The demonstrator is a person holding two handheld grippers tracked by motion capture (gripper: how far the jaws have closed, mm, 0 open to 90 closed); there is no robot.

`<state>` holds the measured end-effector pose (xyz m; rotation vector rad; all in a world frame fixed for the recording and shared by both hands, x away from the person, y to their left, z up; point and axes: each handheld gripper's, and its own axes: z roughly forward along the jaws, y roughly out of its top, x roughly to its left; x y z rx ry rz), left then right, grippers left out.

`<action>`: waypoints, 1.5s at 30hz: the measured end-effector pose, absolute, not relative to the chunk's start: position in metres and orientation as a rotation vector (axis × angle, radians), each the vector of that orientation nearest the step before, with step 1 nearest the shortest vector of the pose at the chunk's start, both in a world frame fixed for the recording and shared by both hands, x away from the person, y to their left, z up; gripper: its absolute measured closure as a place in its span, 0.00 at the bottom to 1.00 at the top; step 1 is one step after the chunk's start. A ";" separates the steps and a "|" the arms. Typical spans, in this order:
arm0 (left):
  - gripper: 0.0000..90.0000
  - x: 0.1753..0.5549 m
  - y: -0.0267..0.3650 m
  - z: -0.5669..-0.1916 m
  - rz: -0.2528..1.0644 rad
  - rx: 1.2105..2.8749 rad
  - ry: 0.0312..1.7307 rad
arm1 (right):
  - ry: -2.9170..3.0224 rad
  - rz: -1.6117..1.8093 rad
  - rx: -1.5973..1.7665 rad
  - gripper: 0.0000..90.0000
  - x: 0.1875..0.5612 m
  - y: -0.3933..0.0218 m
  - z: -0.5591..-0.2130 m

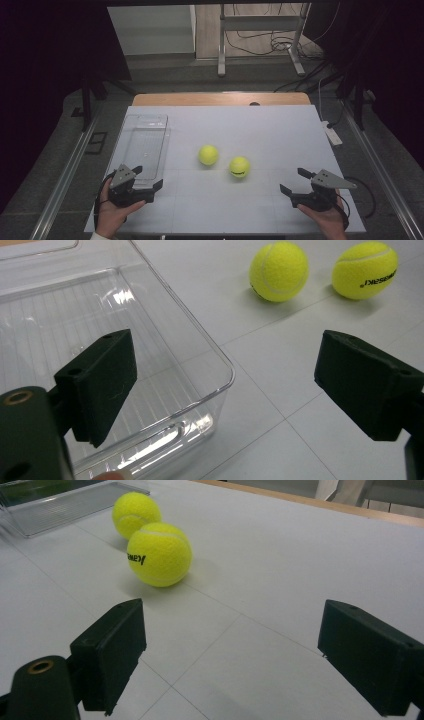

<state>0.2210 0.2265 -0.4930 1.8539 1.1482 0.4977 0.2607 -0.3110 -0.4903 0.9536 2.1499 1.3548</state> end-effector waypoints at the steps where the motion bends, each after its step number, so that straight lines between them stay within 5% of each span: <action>1: 0.12 0.221 0.227 -0.493 0.499 1.853 1.148 | 2.150 1.356 0.954 0.14 0.261 -0.311 -0.490; 45: 0.12 0.217 0.224 -0.487 0.515 1.864 1.151 | 2.164 1.310 1.001 0.15 0.264 -0.314 -0.497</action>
